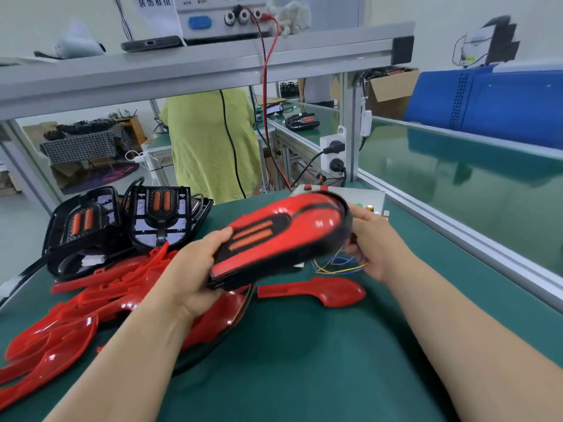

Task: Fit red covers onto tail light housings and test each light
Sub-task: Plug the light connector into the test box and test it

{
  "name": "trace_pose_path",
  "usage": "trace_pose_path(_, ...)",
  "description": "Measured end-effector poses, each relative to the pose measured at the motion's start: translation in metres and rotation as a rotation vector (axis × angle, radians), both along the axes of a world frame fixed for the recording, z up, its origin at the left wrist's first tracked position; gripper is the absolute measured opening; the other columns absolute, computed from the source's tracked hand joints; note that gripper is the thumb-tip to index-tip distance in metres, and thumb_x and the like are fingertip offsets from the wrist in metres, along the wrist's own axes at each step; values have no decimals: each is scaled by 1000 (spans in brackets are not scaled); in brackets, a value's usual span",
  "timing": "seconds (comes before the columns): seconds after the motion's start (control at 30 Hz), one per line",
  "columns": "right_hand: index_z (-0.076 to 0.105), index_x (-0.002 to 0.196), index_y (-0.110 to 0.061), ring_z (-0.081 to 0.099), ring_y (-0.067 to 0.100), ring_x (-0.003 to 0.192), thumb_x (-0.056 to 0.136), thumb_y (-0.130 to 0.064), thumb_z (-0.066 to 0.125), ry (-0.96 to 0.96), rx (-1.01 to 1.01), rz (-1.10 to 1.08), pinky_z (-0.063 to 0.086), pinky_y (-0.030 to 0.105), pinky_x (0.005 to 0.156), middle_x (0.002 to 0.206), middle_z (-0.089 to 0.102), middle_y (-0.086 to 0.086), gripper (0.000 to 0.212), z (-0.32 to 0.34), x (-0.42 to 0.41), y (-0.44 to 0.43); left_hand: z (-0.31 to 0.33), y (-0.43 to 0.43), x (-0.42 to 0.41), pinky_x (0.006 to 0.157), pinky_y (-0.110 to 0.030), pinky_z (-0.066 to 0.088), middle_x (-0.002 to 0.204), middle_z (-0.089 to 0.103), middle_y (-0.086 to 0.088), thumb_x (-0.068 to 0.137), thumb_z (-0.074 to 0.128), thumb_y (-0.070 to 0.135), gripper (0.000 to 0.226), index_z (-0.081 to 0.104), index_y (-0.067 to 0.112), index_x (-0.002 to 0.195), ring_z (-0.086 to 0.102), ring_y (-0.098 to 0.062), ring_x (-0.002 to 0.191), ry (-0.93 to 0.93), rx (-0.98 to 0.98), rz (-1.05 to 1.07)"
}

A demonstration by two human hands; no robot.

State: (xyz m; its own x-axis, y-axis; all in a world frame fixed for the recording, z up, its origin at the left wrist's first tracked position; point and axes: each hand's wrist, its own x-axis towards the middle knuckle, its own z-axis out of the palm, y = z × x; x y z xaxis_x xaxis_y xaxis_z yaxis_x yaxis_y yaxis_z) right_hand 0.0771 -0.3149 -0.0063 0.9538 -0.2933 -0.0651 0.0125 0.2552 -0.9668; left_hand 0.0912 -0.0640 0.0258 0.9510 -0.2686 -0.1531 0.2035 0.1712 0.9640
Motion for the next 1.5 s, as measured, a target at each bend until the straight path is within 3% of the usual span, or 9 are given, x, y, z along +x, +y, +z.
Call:
trace_pose_path(0.17, 66, 99, -16, 69, 8, 69, 104, -23, 48, -47, 233, 117, 53, 19, 58, 84, 73, 2, 20, 1, 2, 26, -8, -13, -1, 49, -24, 56, 76, 73, -3, 104, 40, 23, 27, 65, 15, 97, 69, -14, 61, 9, -189, 142)
trace_pose_path(0.37, 59, 133, -12, 61, 17, 111, 86, -60, 48, -176, 266, 359, 46, 42, 104, 112, 66, 2, 68, -2, 0, 37, -17, -25, -3, 55, -25, 58, 71, 72, -3, 104, 45, 20, 20, 63, 9, 106, 69, -11, 60, -17, -210, 253)
trace_pose_path(0.57, 72, 87, -27, 65, -3, 98, 97, -66, 32, -59, -470, 140, 45, 13, 91, 92, 72, -13, 57, 0, -7, 37, -15, -23, -4, 55, -26, 58, 70, 73, -3, 104, 45, 21, 22, 62, 8, 111, 70, -13, 61, -14, -239, 280)
trace_pose_path(0.67, 65, 108, -23, 55, -20, 96, 74, -87, 34, -148, -581, 90, 35, -6, 72, 101, 63, -20, 79, 2, -13, 43, -16, -27, -7, 55, -26, 57, 74, 74, -4, 104, 44, 21, 23, 62, 8, 113, 71, -13, 63, -44, -214, 267)
trace_pose_path(0.77, 63, 120, -9, 59, 2, 114, 77, -90, 33, -269, -590, 150, 45, 20, 99, 119, 69, 0, 96, 0, -13, 42, -14, -31, -11, 57, -27, 57, 80, 75, -5, 104, 44, 21, 25, 62, 7, 114, 72, -15, 67, -91, -199, 249)
trace_pose_path(0.87, 69, 118, -24, 64, 14, 117, 81, -70, 58, -294, -312, 251, 44, 40, 107, 121, 71, -5, 61, 1, -14, 52, -11, -35, -16, 65, -29, 58, 96, 76, -11, 105, 43, 22, 27, 60, 6, 117, 73, -21, 81, -204, -153, 188)
trace_pose_path(1.13, 74, 108, -20, 72, 17, 92, 100, -44, 42, -407, 342, 127, 58, 29, 79, 104, 76, 3, 41, 21, -10, 24, -2, -30, -28, 101, -31, 49, 121, 68, 7, 85, 49, 72, 73, 49, 22, 139, 67, -4, 103, -458, 543, -229)
trace_pose_path(1.27, 65, 118, -17, 69, 22, 91, 98, -45, 43, -383, 432, 41, 53, 36, 88, 103, 75, 5, 41, 27, -13, 2, 18, 0, -12, 78, -16, 46, 89, 69, 28, 91, 56, 52, 16, 66, 40, 94, 60, 16, 86, -653, 769, 146)
trace_pose_path(1.5, 77, 105, -16, 72, 26, 87, 86, -44, 55, -396, 557, 138, 60, 40, 81, 106, 74, 11, 41, 24, -14, -4, -9, 28, 12, 82, -34, 50, 89, 70, 6, 90, 62, 51, 26, 73, 27, 89, 64, -18, 92, -448, 1358, 73)
